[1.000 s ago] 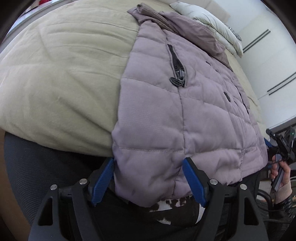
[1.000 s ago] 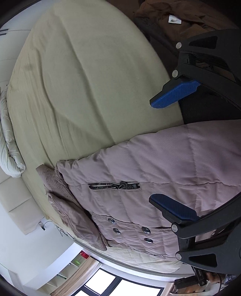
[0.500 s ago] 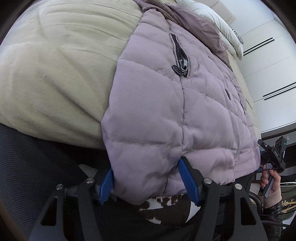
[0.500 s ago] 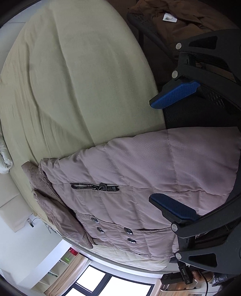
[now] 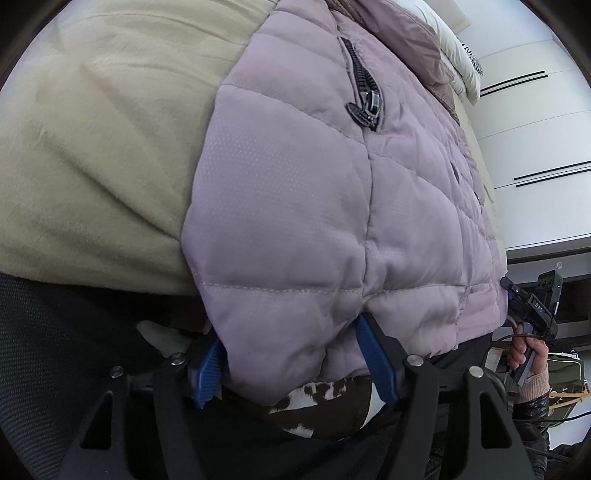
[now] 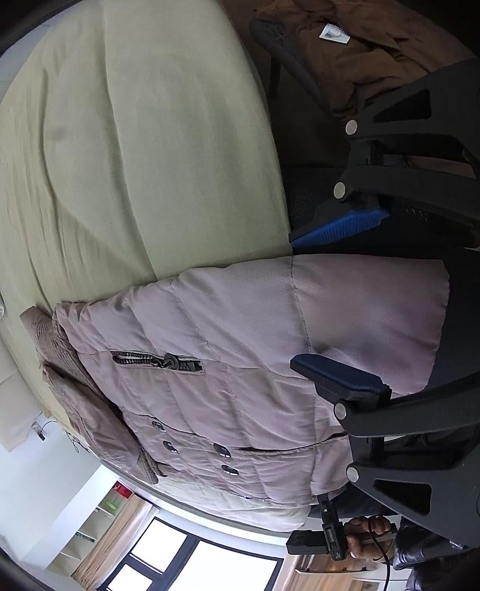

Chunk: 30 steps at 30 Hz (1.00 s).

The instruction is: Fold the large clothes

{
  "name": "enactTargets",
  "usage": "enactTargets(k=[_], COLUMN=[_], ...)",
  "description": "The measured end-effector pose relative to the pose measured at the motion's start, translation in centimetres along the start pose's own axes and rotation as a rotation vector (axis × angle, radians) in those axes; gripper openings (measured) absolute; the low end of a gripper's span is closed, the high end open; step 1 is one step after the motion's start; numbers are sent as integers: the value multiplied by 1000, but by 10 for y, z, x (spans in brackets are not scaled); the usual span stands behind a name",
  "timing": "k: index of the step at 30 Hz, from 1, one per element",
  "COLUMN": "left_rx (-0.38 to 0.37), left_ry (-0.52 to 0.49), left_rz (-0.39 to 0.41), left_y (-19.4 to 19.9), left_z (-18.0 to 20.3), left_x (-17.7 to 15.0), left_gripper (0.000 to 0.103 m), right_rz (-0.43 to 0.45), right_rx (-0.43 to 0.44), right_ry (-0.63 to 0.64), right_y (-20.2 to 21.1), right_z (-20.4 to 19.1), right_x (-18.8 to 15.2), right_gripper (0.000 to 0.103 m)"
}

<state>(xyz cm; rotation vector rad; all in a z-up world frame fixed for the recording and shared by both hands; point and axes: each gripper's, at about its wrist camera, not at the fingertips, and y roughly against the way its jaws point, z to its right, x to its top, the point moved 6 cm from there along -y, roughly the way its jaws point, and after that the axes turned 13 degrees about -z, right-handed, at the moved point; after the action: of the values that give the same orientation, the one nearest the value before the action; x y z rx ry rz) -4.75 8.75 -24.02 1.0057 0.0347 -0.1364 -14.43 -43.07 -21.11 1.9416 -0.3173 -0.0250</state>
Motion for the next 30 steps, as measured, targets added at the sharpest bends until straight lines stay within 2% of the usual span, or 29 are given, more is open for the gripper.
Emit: enactTargets(k=[2,5,8,9,11,13,14,17,20,24,30], left_rx=[-12,-19,-13,-10,-12,-26,-35,-106,-201,-329,-349], left_ry=[-7,-28,-47,-52,-62,-81,-86,-77,-66,-62,-85], left_rz=[8,1,-10,-13,-7,12,23,61,117,247,454], left_y=[2,4,5,6,9,15,18,32,50,93,157], left_z=[2,4,6,6,6,9,12,17,25,37,56], left_x=[0,-3,-6,-6,-8,-11,-12,-14,-11,3,43], left_gripper=[51,36,26,25,17,13,11,9,8,8,8], right_rz=[-15,-47,-81,-87,-90,-94,-95,-63,10,108,305], right_rx=[3,-26,-44,-46,-40,-33,-37,-12,44,79,79], right_ry=[-7,7,24,27,33,45,55,78,93,123,213], right_y=[1,2,2,3,3,2,3,8,23,48,107], right_z=[1,-1,-4,-5,-8,-14,-16,-27,-41,-68,-113], right_x=[-1,-7,-14,-16,-18,-20,-20,-23,-19,0,46], right_gripper=[59,59,57,54,37,30,23,12,8,7,7])
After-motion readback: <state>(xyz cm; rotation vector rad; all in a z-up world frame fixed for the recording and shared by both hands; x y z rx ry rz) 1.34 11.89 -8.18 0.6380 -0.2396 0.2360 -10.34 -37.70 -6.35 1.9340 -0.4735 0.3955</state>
